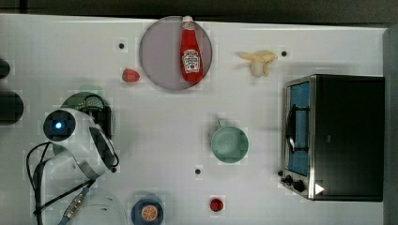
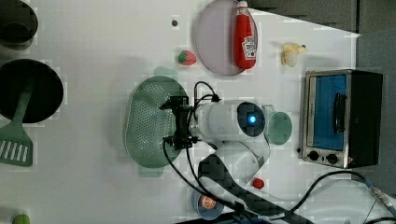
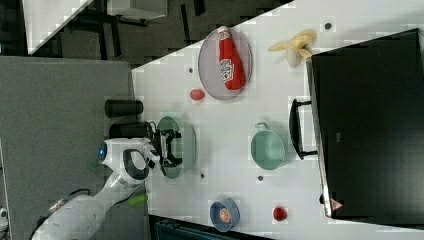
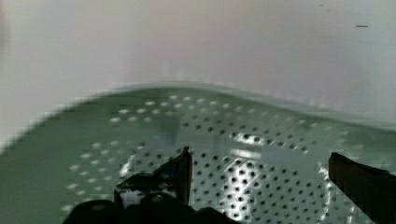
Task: Drag strainer left to right.
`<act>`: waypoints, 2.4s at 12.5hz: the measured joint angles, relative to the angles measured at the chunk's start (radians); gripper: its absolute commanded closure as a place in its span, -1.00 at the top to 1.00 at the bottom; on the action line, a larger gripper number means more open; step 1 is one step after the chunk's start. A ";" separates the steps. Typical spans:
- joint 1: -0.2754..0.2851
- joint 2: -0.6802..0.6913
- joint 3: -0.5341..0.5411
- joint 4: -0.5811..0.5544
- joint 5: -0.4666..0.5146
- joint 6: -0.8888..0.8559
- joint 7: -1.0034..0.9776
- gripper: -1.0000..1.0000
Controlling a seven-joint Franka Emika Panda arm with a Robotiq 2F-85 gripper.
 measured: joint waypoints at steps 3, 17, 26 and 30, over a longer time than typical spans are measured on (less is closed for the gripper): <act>0.007 0.017 0.003 -0.016 -0.014 -0.001 0.001 1.00; -0.210 -0.105 -0.113 -0.182 -0.004 0.009 -0.186 1.00; -0.244 -0.127 -0.254 -0.201 0.025 -0.021 -0.368 1.00; -0.252 -0.128 -0.342 -0.213 -0.003 0.006 -0.452 1.00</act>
